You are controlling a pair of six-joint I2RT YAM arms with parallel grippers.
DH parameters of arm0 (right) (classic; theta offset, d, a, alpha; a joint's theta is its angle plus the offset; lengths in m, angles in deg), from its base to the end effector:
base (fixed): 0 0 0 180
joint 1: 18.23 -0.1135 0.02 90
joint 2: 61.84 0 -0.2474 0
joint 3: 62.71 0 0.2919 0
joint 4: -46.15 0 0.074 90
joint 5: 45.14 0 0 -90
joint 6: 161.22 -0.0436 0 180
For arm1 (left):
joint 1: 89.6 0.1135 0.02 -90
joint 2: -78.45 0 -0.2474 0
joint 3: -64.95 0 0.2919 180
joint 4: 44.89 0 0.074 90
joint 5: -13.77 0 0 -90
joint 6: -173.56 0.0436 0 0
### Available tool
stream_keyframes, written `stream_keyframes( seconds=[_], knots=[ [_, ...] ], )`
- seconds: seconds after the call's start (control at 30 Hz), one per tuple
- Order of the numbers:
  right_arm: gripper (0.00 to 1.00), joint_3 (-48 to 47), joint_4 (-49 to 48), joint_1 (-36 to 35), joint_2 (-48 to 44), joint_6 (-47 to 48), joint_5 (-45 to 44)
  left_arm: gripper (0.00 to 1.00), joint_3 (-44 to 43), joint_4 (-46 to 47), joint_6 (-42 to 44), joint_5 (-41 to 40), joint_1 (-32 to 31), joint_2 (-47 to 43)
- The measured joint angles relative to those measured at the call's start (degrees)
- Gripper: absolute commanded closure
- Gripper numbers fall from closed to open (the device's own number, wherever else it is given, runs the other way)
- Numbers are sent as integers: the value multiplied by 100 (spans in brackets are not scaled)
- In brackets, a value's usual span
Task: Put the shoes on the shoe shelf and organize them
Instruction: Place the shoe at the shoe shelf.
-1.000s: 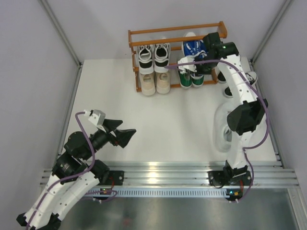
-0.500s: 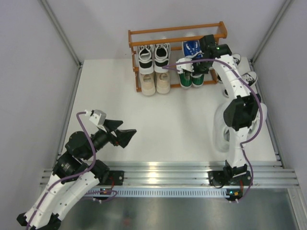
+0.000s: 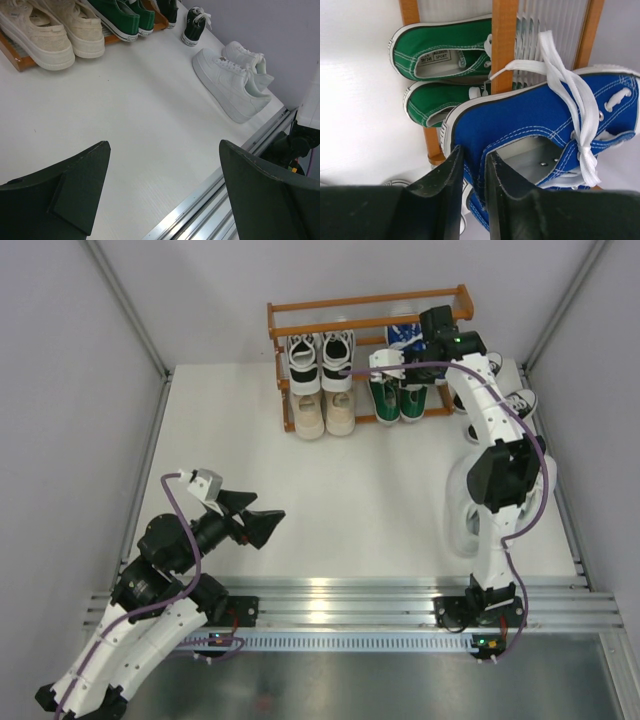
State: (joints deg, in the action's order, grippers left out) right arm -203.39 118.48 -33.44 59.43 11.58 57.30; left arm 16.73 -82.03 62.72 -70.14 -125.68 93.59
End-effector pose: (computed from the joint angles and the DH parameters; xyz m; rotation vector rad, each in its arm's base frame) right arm 0.4742 0.1387 0.3290 -1.9293 1.5569 -0.2378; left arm 0.1127 -0.0879 0.3291 0.3104 1.6817 -0.8381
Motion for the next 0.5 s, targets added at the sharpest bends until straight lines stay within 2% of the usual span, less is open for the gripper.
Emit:
stream_keyframes(
  seconds=[0.5],
  knots=[
    [51, 61, -612, 11, -46, -326, -179, 5, 42, -4, -2, -17, 0, -4]
  ],
)
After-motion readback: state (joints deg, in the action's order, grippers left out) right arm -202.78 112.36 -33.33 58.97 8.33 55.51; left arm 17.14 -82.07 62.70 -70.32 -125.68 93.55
